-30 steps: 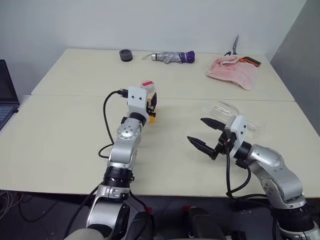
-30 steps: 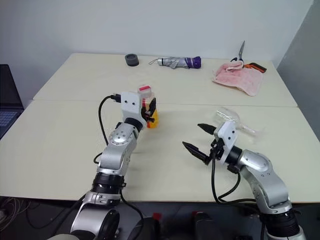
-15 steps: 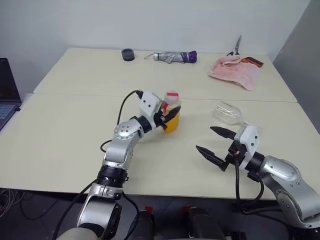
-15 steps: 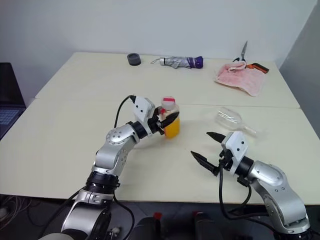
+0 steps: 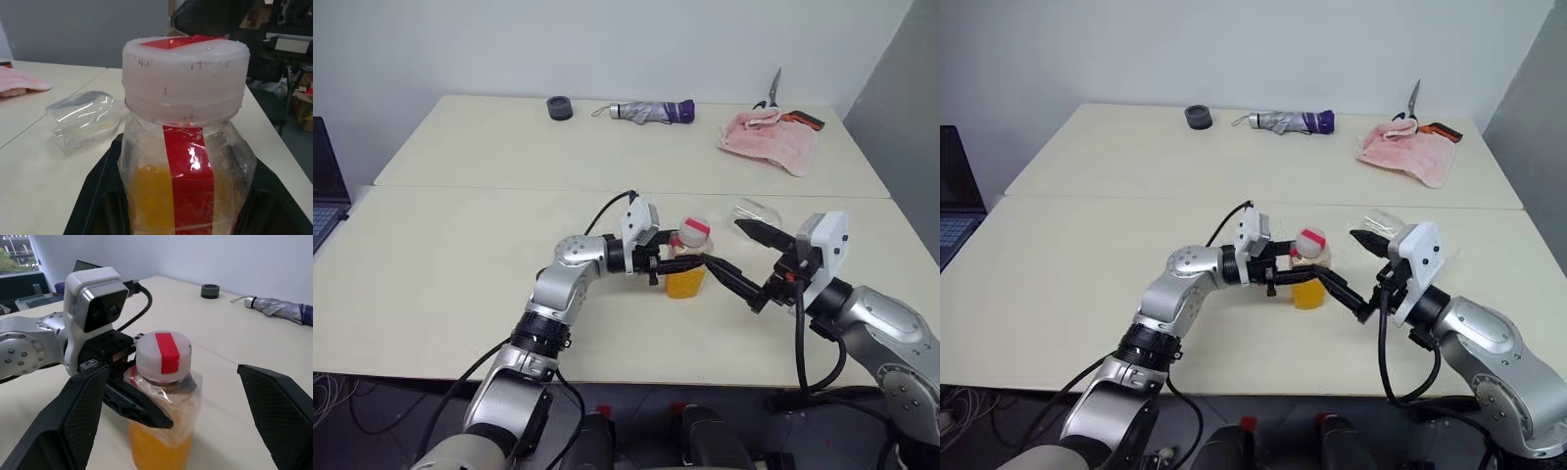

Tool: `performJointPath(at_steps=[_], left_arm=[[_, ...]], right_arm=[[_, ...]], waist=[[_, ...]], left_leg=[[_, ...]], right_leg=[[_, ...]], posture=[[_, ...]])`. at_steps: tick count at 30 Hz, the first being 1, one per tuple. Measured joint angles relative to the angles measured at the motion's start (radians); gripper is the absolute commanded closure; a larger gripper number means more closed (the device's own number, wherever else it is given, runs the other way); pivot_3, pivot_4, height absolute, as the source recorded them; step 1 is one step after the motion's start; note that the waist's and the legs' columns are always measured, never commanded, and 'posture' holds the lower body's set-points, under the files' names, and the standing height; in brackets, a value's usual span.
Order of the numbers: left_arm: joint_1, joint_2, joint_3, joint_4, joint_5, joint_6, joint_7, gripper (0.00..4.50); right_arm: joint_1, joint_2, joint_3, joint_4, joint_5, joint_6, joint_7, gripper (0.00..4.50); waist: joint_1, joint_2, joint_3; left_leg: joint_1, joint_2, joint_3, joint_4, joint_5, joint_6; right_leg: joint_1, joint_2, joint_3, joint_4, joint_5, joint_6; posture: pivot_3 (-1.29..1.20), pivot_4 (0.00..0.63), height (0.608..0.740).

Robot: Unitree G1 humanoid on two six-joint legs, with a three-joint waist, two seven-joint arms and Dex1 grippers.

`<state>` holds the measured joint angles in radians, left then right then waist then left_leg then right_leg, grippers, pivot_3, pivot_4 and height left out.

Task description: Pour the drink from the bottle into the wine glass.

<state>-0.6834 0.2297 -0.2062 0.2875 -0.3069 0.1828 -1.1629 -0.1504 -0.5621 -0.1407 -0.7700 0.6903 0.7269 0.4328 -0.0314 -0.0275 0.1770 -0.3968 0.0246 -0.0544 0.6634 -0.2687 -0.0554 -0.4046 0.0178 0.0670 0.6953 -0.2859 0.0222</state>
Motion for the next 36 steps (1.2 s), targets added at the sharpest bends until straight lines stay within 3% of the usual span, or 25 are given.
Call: performJointPath(at_steps=[14,17,23,29,31,36], left_arm=[[-0.029,-0.022,-0.023,0.043,0.023,-0.047,-0.068,2.59],[-0.03,-0.023,-0.023,0.049,0.024,-0.056,-0.068,2.59],[-0.034,-0.026,-0.023,0.058,0.024,-0.061,-0.066,2.59],[-0.034,-0.027,-0.023,0.057,0.029,-0.064,-0.065,2.6],[-0.034,-0.027,-0.024,0.057,0.029,-0.063,-0.07,2.6],[-0.036,-0.019,-0.026,0.055,0.029,-0.062,-0.105,2.6]], right_arm=[[-0.136,0.035,0.129,0.07,-0.044,0.024,-0.04,0.0],[-0.139,0.036,0.133,0.079,-0.047,0.023,-0.039,0.57],[-0.139,0.037,0.14,0.109,-0.064,0.005,-0.019,2.63],[-0.135,0.026,0.143,0.12,-0.08,-0.021,0.019,2.63],[-0.139,0.007,0.145,0.151,-0.084,-0.058,0.075,2.63],[-0.303,-0.147,0.208,0.39,-0.104,-0.207,0.456,2.63]], waist=[[0.0,0.0,0.0],[0.0,0.0,0.0],[0.0,0.0,0.0],[0.0,0.0,0.0],[0.0,0.0,0.0],[-0.002,0.001,0.001]], left_leg=[[-0.001,0.0,0.0,0.0,0.0,0.0],[-0.001,0.0,0.0,0.0,0.0,0.0],[-0.001,0.0,0.0,0.0,0.0,0.0],[-0.001,0.0,0.0,0.0,0.0,0.0],[-0.001,0.0,0.0,0.0,0.0,0.0],[0.0,0.0,0.001,0.0,0.0,0.0]], right_leg=[[0.0,0.0,0.0,-0.001,0.0,0.0],[0.0,0.0,0.0,-0.001,0.0,0.0],[0.0,0.0,0.0,-0.001,0.0,0.0],[0.0,0.0,0.0,-0.001,0.0,0.0],[0.0,0.0,0.0,-0.001,0.0,0.0],[0.0,0.0,0.0,-0.001,0.0,0.0]], posture=[[0.0,0.15,0.74],[0.0,0.15,0.74],[0.0,0.15,0.74],[0.0,0.15,0.74],[0.0,0.15,0.74],[0.0,0.15,0.74]])
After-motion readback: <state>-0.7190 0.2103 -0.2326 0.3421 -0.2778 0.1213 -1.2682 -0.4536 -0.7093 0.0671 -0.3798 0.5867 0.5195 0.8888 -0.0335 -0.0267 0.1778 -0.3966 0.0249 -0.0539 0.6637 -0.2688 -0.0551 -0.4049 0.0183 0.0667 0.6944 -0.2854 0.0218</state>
